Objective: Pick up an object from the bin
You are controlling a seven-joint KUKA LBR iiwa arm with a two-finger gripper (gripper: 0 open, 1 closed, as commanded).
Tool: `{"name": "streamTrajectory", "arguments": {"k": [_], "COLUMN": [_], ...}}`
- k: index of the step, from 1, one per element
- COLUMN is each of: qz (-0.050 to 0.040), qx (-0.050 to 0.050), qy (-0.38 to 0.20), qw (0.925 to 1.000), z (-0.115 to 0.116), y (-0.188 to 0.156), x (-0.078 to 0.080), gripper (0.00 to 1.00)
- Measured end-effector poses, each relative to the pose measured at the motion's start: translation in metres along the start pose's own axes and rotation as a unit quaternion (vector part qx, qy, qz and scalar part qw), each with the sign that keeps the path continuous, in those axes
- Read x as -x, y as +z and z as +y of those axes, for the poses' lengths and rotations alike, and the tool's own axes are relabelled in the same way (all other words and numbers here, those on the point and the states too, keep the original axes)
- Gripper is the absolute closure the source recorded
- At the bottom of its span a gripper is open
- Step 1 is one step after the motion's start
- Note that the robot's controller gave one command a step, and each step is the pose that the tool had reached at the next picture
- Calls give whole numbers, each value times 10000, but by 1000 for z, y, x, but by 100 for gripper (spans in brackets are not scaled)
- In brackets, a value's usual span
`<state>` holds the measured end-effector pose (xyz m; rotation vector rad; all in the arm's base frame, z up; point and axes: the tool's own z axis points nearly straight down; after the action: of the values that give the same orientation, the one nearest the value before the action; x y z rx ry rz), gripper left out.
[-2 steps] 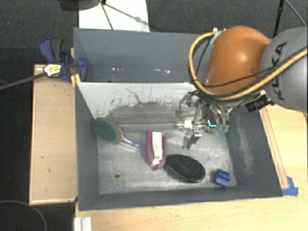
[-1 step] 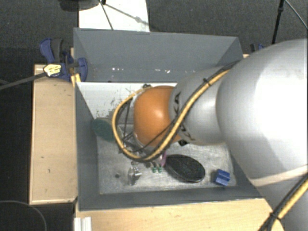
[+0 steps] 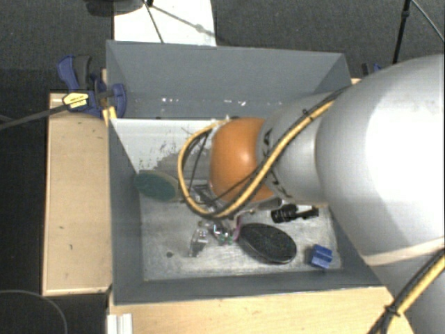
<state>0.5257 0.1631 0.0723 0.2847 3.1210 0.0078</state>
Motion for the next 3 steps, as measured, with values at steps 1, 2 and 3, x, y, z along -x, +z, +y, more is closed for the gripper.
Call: {"name": "streamTrajectory", "arguments": {"k": [1,2,3], "qz": [-28,-10,-37], "qx": [-3,3,10], "qy": [487,1696,1698], "qw": [9988,9855,9855], "z": [-66,-85,-85], "y": [-1,-1,-3], "x": [39,37,39], "gripper": [0,0,100]}}
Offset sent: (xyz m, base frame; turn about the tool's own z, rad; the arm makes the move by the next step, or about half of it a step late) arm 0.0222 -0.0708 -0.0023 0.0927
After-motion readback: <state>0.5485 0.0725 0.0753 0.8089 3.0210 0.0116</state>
